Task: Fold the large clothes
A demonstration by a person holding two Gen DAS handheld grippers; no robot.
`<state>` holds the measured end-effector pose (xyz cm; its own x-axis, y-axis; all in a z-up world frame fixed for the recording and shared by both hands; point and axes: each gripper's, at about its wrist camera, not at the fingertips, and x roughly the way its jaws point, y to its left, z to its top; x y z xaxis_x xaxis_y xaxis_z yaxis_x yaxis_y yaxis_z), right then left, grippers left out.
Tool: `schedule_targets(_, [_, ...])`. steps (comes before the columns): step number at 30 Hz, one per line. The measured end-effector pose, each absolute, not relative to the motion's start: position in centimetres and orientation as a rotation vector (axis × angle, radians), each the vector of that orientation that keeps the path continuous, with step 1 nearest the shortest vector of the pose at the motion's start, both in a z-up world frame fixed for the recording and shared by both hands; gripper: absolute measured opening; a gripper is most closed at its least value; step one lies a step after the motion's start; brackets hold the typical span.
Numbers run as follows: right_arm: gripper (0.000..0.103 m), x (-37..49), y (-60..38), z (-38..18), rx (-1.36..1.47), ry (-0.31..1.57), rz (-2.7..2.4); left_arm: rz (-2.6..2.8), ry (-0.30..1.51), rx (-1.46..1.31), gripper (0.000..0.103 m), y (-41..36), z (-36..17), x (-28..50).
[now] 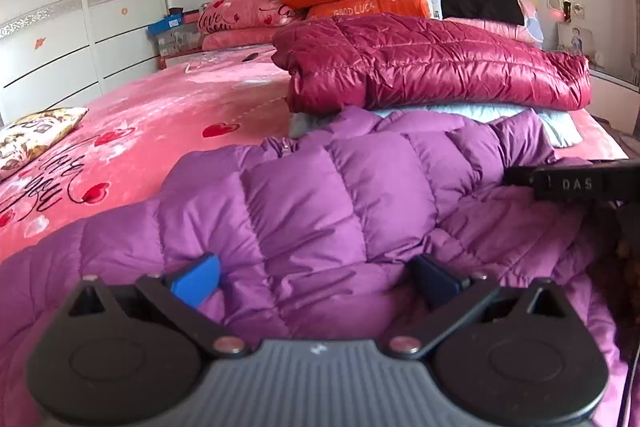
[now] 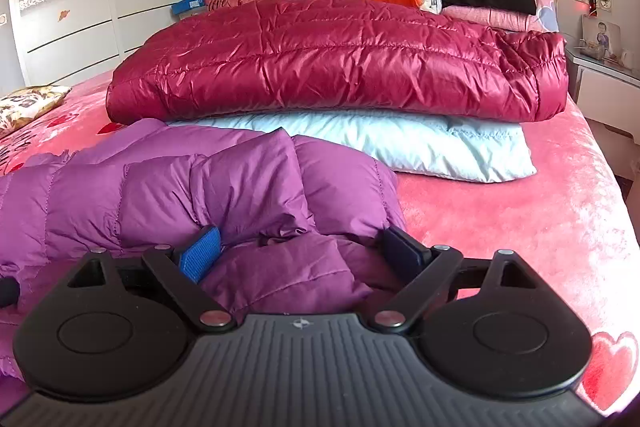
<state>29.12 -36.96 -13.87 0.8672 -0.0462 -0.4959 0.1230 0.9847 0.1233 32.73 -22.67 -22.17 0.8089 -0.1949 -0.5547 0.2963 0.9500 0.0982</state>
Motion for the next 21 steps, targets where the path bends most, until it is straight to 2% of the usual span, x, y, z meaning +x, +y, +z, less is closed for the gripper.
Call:
schedule_targets(11, [0.103, 24.7, -39.7, -10.1, 0.180, 0.453, -0.022, -0.293, 0.534, 0.083, 0.102, -17.6, -16.3, 25.7])
schedule_targets(21, [0.103, 14.5, -43.4, -9.5, 0.278, 0.504, -0.054, -0.301, 0.568, 0.072, 0.102, -12.4, -14.8, 16.0])
